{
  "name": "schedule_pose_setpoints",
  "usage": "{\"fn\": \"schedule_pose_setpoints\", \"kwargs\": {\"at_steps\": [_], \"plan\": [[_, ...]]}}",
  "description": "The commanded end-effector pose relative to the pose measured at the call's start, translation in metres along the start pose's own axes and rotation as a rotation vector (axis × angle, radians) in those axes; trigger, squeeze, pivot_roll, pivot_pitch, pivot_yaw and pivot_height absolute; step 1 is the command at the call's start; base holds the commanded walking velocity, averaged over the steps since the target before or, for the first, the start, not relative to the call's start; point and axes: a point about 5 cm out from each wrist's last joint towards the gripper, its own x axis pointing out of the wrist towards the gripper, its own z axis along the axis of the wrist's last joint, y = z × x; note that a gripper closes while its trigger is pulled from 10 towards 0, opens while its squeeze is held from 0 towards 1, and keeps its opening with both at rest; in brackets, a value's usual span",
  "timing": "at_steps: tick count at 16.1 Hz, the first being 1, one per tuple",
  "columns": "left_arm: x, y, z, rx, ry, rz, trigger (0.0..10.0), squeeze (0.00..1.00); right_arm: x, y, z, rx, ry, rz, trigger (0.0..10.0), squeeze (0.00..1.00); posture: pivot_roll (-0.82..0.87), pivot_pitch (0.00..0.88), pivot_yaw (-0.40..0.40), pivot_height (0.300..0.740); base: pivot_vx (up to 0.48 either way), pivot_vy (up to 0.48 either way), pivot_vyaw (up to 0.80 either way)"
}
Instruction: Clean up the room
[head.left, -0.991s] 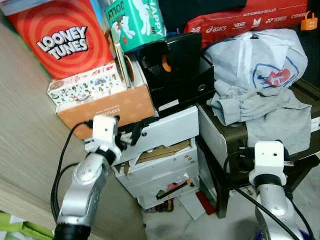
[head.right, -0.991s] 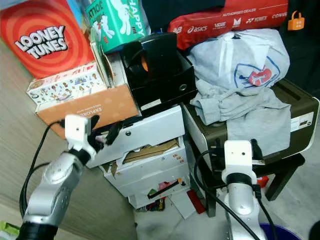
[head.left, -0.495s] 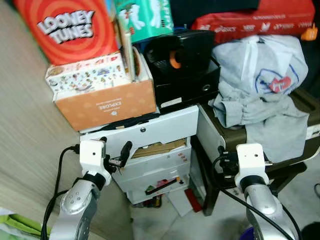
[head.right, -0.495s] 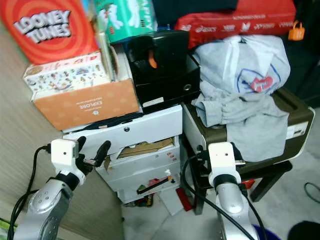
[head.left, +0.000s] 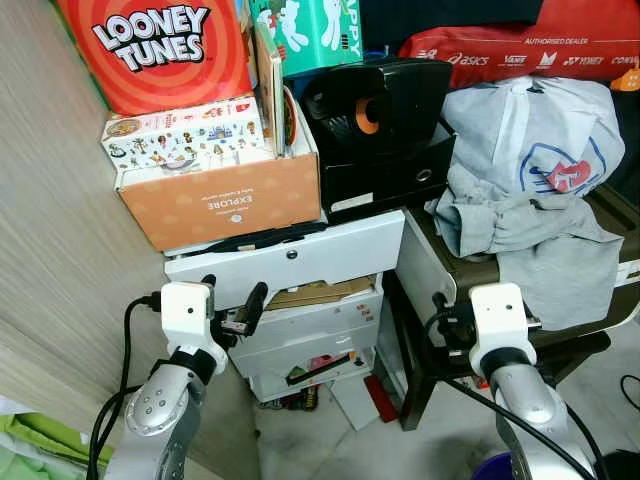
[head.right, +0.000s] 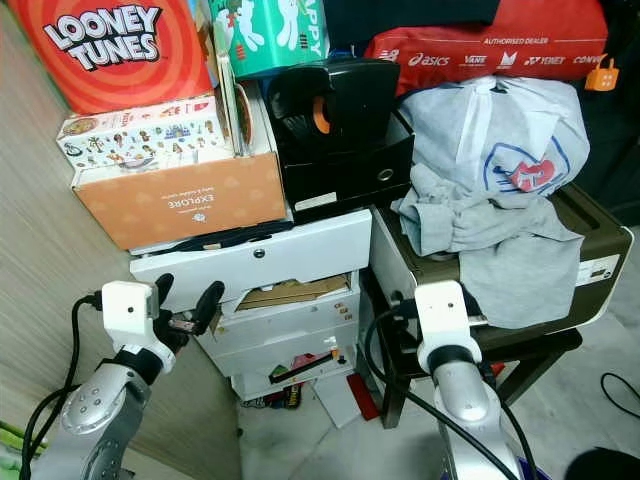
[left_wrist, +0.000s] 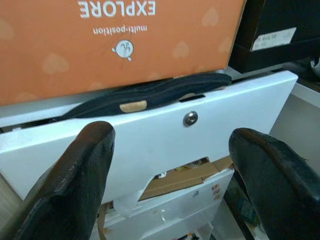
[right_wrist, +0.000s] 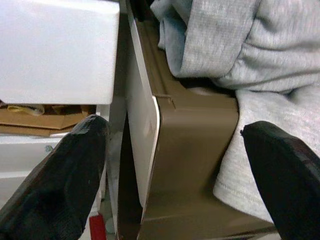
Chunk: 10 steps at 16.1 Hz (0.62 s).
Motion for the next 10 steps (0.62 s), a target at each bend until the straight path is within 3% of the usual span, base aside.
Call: {"fn": "schedule_pose_setpoints", "kwargs": {"at_steps": [1, 10], "plan": [[-0.0033, 0.0041, -0.0003, 0.015, 0.013, 0.016, 10.0, 0.0, -0.003, -0.0011, 0.0044, -0.003, -0.014, 0.003, 10.0, 0.0, -0.23, 0.101, 0.063, 0.74, 0.0, -0.274, 0.0], [-0.0049, 0.004, -0.0001, 0.01, 0.019, 0.008, 10.0, 0.0, -0.0045, -0.0001, 0.0041, -0.003, -0.008, 0.002, 10.0, 0.0, -0.23, 0.106, 0.072, 0.74, 0.0, -0.279, 0.0]]}}
